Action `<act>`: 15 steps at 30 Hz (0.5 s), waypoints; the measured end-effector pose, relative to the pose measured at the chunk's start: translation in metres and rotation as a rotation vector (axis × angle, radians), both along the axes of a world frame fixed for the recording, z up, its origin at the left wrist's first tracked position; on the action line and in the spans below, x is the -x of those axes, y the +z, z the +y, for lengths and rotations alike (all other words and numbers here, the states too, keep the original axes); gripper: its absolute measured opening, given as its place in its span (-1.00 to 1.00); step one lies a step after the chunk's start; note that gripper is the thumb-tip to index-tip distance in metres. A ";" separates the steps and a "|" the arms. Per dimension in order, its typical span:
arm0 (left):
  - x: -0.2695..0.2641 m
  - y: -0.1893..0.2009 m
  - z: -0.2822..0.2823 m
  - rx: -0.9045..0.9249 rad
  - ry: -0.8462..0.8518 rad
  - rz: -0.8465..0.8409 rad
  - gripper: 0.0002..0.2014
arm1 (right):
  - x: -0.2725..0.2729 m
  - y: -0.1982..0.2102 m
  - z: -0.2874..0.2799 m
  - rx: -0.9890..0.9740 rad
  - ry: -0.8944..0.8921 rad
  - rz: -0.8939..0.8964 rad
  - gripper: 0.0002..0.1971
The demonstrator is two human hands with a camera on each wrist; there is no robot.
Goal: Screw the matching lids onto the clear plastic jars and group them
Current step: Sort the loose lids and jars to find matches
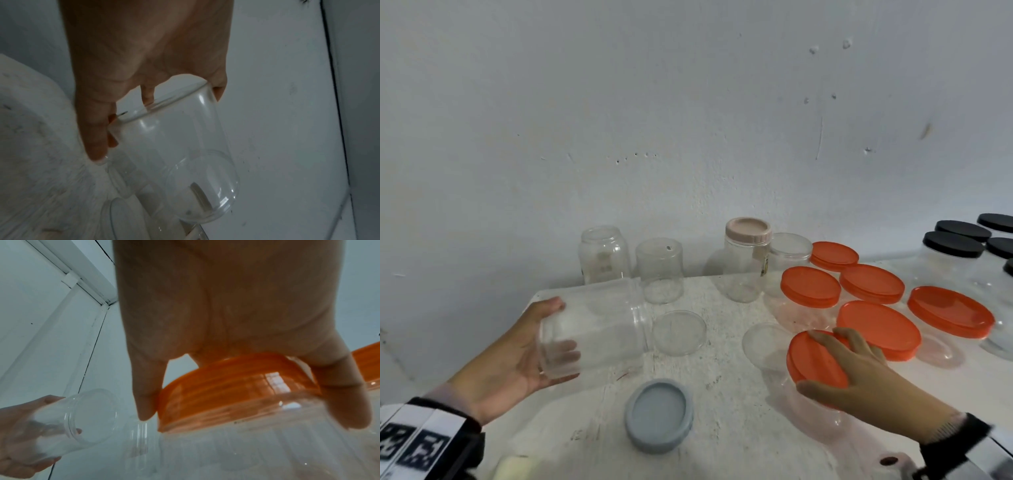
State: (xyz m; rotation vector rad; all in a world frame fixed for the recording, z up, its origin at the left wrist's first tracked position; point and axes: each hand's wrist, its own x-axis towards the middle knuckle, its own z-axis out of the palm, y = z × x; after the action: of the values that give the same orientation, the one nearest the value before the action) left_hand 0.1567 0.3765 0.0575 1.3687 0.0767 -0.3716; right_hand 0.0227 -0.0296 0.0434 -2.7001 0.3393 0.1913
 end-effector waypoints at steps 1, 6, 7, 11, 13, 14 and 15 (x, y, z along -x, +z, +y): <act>-0.001 -0.001 0.002 -0.012 -0.019 -0.014 -0.40 | -0.003 0.001 0.005 0.001 -0.009 0.001 -0.04; -0.007 -0.005 0.010 -0.018 -0.078 -0.059 -0.02 | -0.022 0.008 0.026 0.038 -0.050 0.014 -0.11; -0.008 -0.006 0.012 -0.017 -0.077 -0.057 0.06 | -0.025 0.010 0.028 0.043 -0.068 0.014 -0.13; -0.009 -0.008 0.017 -0.023 -0.111 -0.035 0.08 | -0.037 0.016 0.039 0.106 -0.150 0.022 -0.19; -0.009 -0.010 0.016 -0.043 -0.157 -0.031 0.01 | -0.046 0.017 0.048 0.220 -0.149 0.024 -0.19; -0.009 -0.010 0.015 -0.060 -0.187 -0.035 -0.04 | -0.052 0.017 0.055 0.261 -0.136 0.015 -0.20; -0.009 -0.010 0.013 -0.078 -0.205 -0.040 -0.09 | -0.058 0.018 0.062 0.286 -0.114 -0.003 -0.21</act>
State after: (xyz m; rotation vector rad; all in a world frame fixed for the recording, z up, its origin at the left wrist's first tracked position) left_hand 0.1659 0.3896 0.0473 1.4649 -0.0834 -0.5170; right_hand 0.0811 0.0324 0.0613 -2.9493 0.5555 0.1127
